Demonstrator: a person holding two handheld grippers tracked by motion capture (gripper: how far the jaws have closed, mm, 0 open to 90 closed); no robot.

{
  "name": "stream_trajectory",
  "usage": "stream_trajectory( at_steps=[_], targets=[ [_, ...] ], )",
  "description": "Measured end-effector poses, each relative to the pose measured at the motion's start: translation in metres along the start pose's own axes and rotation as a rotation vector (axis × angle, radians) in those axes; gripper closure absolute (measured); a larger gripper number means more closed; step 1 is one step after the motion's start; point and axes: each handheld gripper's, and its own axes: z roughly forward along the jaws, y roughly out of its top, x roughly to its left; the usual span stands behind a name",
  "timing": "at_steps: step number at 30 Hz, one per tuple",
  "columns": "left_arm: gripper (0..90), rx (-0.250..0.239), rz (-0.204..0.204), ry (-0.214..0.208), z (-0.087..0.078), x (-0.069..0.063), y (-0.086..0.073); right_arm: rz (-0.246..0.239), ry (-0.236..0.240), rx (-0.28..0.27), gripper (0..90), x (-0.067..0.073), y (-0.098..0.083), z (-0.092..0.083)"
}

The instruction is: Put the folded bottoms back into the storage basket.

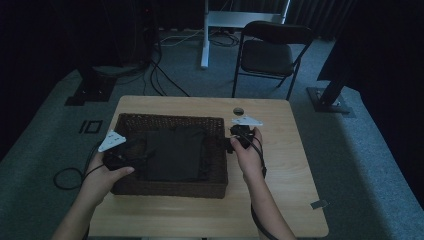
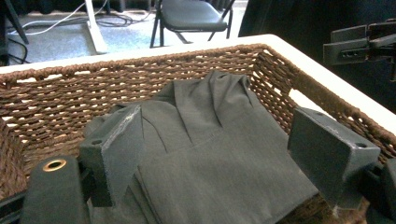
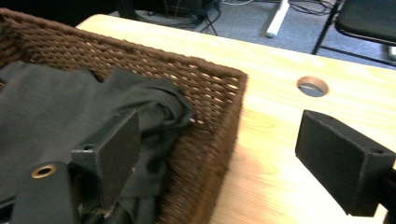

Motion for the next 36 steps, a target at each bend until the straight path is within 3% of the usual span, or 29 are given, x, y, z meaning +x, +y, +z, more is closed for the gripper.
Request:
stream_trajectory(
  at_steps=[5,12,18,24,32,36],
  targets=[
    [19.6,-0.027,-0.018,0.001,-0.006,-0.004,-0.006,0.016,-0.008,-0.007,13.4,-0.013,-0.008,-0.007],
    [19.6,-0.050,-0.011,0.011,-0.016,-0.008,-0.018,0.033,-0.034,-0.004,13.4,-0.031,-0.023,-0.013],
    [19.6,-0.052,0.010,0.035,-0.028,-0.011,-0.030,0.020,-0.060,0.000,13.4,-0.044,-0.032,-0.019],
    [19.6,-0.055,0.006,0.006,-0.037,-0.018,-0.045,0.044,-0.071,0.006,13.4,-0.057,-0.046,-0.021],
    [19.6,-0.083,0.017,-0.009,-0.051,-0.033,-0.064,0.044,-0.084,0.014,13.4,-0.067,-0.065,-0.023],
    [19.6,-0.084,0.034,0.013,-0.056,-0.035,-0.076,0.049,-0.081,0.012,13.4,-0.071,-0.074,-0.024]
  ],
)
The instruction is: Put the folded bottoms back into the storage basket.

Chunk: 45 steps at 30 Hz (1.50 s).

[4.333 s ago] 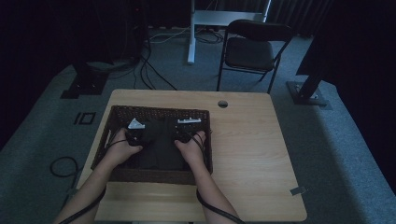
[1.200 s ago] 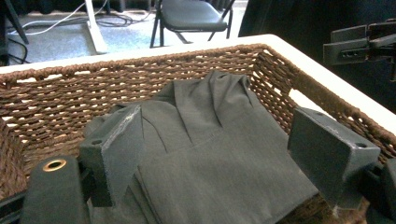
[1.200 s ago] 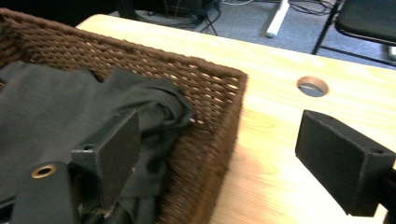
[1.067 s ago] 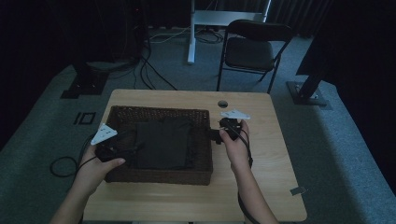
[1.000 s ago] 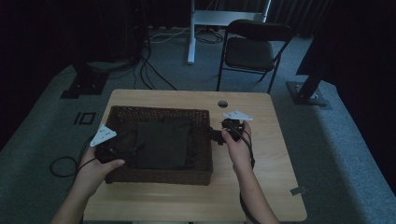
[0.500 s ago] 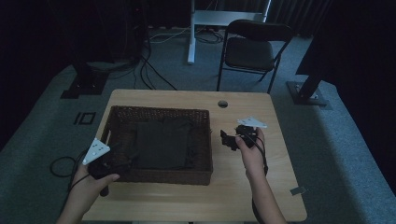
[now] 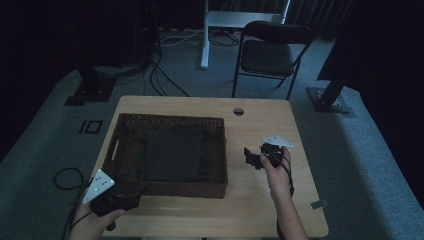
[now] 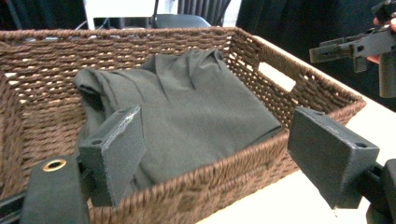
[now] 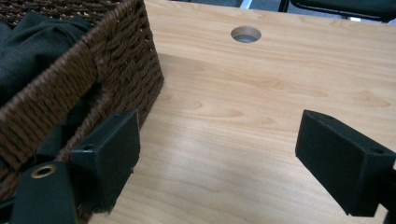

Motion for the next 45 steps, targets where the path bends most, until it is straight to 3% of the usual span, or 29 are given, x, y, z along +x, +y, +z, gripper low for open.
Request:
stream_trajectory(
  at_steps=[7,18,24,27,30,33,37,45],
  targets=[
    [19.6,0.001,-0.008,0.032,-0.005,-0.001,-0.019,0.009,-0.012,0.001,13.4,-0.008,-0.014,-0.002],
    [19.6,0.000,-0.028,0.036,-0.005,-0.007,-0.038,-0.004,-0.040,0.027,13.3,-0.018,-0.037,-0.003],
    [19.6,0.039,-0.033,0.053,0.001,-0.005,-0.054,-0.008,-0.059,0.040,13.2,-0.025,-0.051,-0.004],
    [19.6,0.051,-0.048,0.048,0.005,-0.003,-0.060,0.003,-0.064,0.042,13.2,-0.028,-0.057,-0.005],
    [19.6,0.074,-0.052,0.069,0.008,0.004,-0.068,0.032,-0.091,0.047,13.5,-0.037,-0.067,-0.006],
    [19.6,0.091,-0.052,0.079,0.011,0.006,-0.073,0.024,-0.098,0.064,13.4,-0.040,-0.072,-0.007],
    [19.6,0.121,-0.089,0.096,0.018,0.016,-0.086,0.031,-0.134,0.070,13.4,-0.048,-0.078,-0.011],
    [19.6,0.153,-0.096,0.130,0.022,0.025,-0.097,0.055,-0.164,0.084,13.4,-0.060,-0.089,-0.016]
  ],
)
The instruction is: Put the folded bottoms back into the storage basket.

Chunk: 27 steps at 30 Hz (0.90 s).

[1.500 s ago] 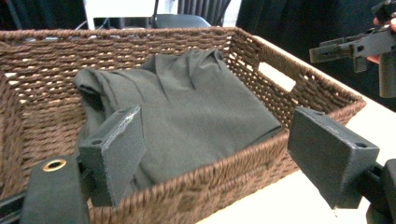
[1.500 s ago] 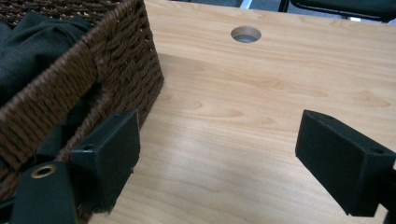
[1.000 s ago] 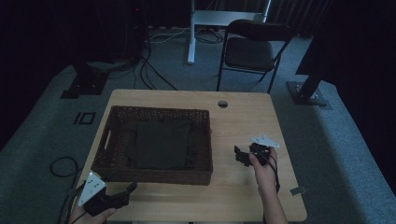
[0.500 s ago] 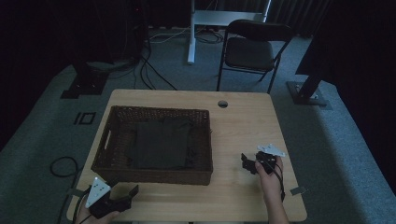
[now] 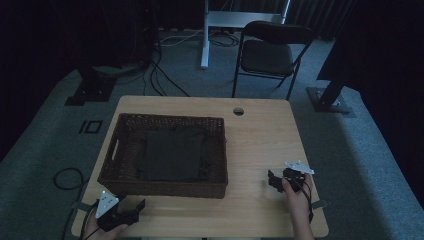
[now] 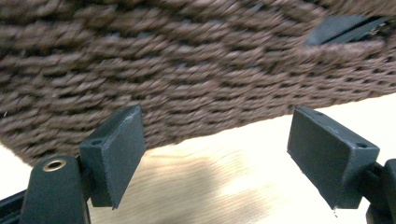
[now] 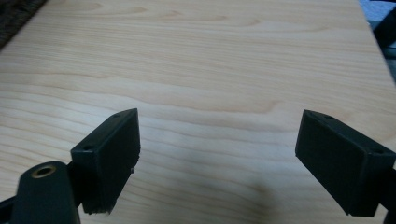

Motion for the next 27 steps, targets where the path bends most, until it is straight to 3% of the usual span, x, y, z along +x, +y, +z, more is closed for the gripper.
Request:
stream_trajectory(
  at_steps=[4,6,10,16,19,27],
  targets=[
    [19.6,0.000,-0.020,0.035,0.002,0.007,-0.003,0.007,-0.006,0.007,13.6,-0.006,-0.005,-0.002],
    [19.6,0.011,-0.024,0.072,0.002,0.012,-0.004,0.021,-0.012,0.022,13.8,-0.011,-0.009,-0.004],
    [19.6,0.017,-0.023,0.116,0.002,0.017,-0.005,0.018,-0.048,0.039,13.8,-0.017,-0.014,-0.008],
    [19.6,0.043,-0.025,0.147,0.003,0.020,-0.009,0.037,-0.063,0.063,13.9,-0.025,-0.023,-0.008],
    [19.6,0.055,-0.039,0.183,0.003,0.025,-0.012,0.060,-0.051,0.089,13.9,-0.028,-0.029,-0.007],
    [19.6,0.079,-0.049,0.223,0.004,0.034,-0.015,0.067,-0.058,0.072,13.0,-0.033,-0.031,-0.005]
  ],
)
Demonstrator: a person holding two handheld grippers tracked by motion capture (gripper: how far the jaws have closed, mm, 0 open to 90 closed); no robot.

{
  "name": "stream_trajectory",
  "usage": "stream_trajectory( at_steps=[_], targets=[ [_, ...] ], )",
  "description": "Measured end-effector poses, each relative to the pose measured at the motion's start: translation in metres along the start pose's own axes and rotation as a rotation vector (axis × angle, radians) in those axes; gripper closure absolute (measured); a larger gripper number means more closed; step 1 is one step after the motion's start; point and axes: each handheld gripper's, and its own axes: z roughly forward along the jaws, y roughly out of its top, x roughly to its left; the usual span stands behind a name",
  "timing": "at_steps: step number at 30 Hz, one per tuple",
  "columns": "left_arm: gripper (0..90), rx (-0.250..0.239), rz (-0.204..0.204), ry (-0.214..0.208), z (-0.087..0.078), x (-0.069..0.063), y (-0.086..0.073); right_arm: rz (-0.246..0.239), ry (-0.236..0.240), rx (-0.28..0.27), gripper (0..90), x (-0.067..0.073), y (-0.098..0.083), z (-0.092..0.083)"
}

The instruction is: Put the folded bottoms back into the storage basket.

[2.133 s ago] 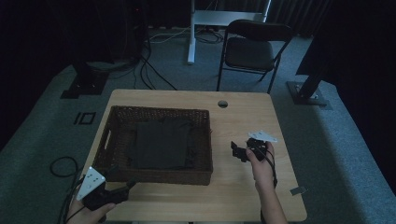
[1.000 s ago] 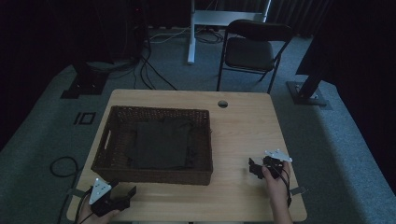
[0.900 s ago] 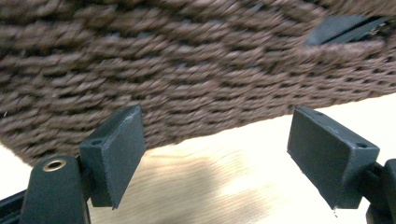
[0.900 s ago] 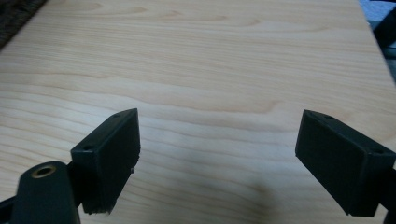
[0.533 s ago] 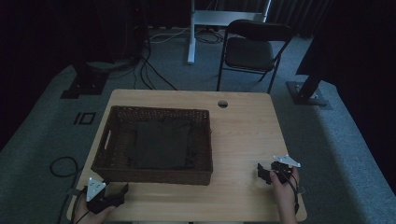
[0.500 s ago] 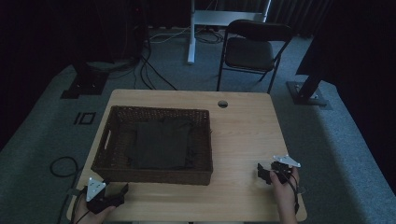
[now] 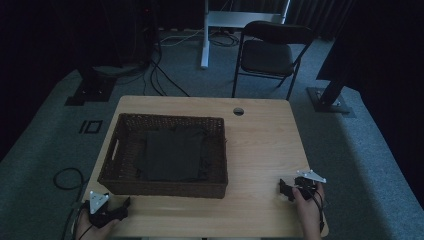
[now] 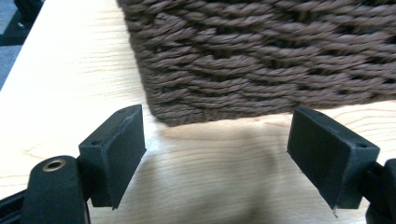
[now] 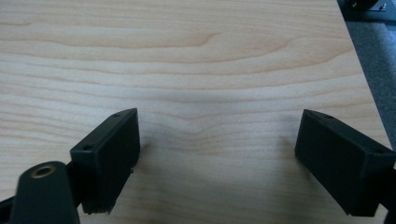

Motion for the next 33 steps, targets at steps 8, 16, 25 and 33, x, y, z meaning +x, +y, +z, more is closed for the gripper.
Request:
stream_trajectory(
  at_steps=[8,16,25,33],
  targets=[
    [19.1,-0.011,0.036,0.027,0.0082,0.0015,-0.0037,-0.001,-0.004,-0.004,12.1,-0.0003,0.0004,0.0013],
    [18.3,-0.014,0.027,0.036,0.0077,0.0039,-0.0045,0.006,-0.009,-0.004,12.0,-0.0004,0.0003,0.0015],
    [18.1,-0.015,0.026,0.038,0.0077,0.0037,-0.0047,0.001,-0.001,-0.002,11.0,0.0000,0.0008,0.0021],
    [18.1,-0.015,0.026,0.038,0.0077,0.0037,-0.0047,-0.002,-0.001,-0.002,10.9,0.0000,0.0010,0.0023]
  ],
)
